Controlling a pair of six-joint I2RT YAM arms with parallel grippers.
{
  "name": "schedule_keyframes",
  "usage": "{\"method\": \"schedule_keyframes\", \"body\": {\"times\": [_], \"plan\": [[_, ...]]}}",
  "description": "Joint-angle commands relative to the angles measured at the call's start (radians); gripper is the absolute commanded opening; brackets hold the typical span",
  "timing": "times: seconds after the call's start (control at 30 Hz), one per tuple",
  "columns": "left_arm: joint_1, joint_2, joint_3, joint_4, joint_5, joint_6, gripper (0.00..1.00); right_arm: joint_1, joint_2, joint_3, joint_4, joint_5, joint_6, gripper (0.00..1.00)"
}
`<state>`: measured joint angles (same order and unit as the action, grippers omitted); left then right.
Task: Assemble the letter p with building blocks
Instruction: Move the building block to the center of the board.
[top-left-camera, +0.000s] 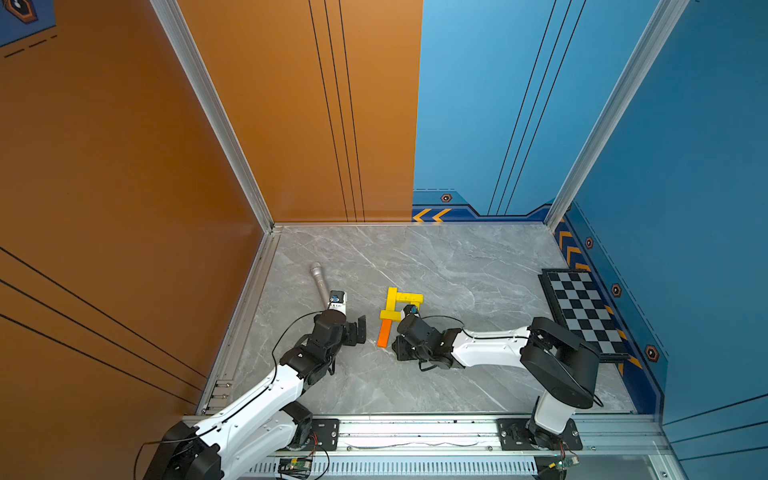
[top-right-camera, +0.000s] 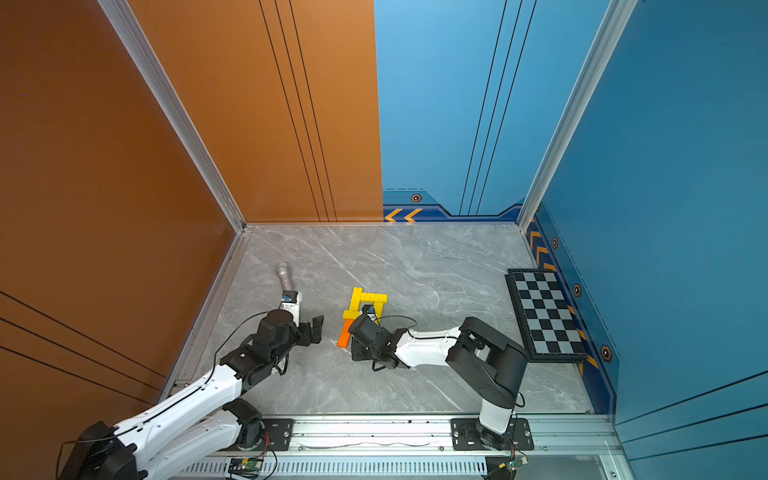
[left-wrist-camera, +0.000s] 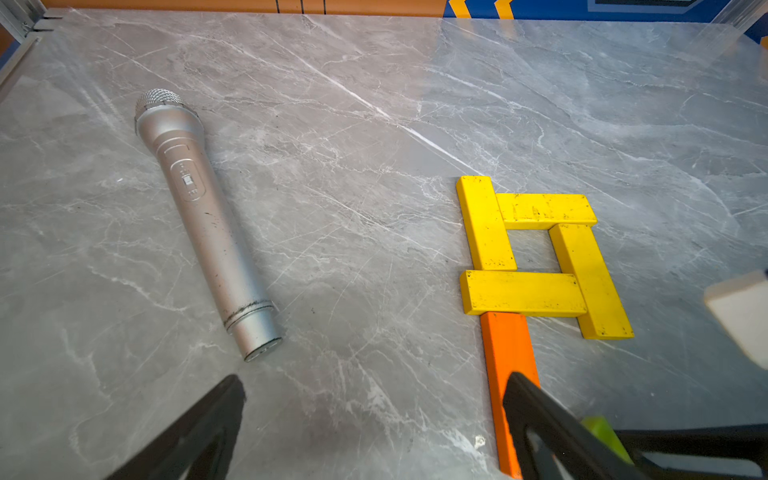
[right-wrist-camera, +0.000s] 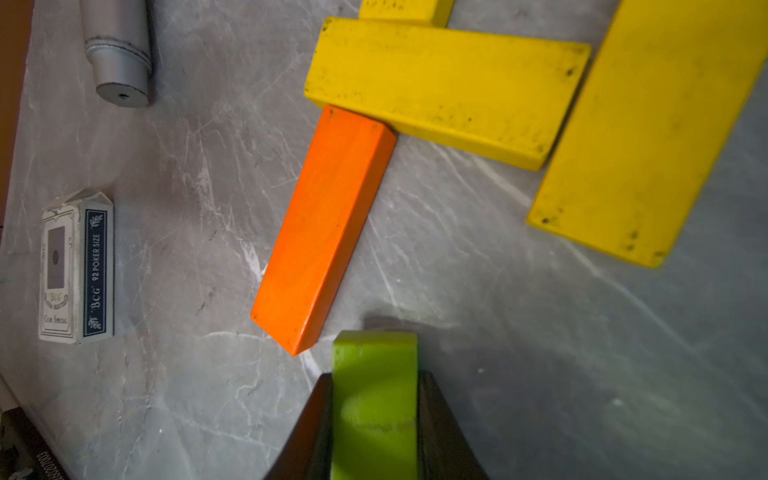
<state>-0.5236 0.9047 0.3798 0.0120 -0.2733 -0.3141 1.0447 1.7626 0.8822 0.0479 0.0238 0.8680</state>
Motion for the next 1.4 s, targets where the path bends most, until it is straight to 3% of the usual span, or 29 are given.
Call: {"method": "schedule_keyframes", "body": {"times": [0.0, 0.53, 0.63, 0.77, 1.03, 1.23, 1.3, 1.37], "plan": [[0.008, -0.016, -0.012, -0.021, -0.013, -0.011, 0.99, 0.034, 0.044, -0.014, -0.089, -0.004, 0.04, 0.11], [-0.003, -0.056, -0.018, -0.036, -0.031, -0.019, 0.99, 0.119, 0.114, 0.053, -0.119, 0.021, 0.058, 0.11], [-0.003, -0.062, -0.017, -0.041, -0.035, -0.017, 0.99, 0.127, 0.106, 0.051, -0.118, 0.032, 0.06, 0.3], [-0.006, -0.072, -0.019, -0.05, -0.045, -0.015, 0.99, 0.143, 0.046, 0.027, -0.13, 0.082, 0.046, 0.52], [-0.025, -0.122, -0.025, -0.076, -0.063, -0.012, 0.99, 0.158, -0.135, -0.024, -0.166, 0.152, -0.012, 0.54], [-0.082, -0.224, -0.06, -0.178, -0.011, -0.073, 0.99, 0.074, -0.313, -0.099, -0.228, 0.177, -0.076, 0.55], [-0.141, -0.268, -0.068, -0.256, -0.026, -0.084, 0.96, 0.029, -0.36, -0.122, -0.229, 0.146, -0.115, 0.55], [-0.202, -0.303, -0.075, -0.312, -0.038, -0.105, 0.81, -0.007, -0.409, -0.135, -0.233, 0.109, -0.188, 0.53]]}}
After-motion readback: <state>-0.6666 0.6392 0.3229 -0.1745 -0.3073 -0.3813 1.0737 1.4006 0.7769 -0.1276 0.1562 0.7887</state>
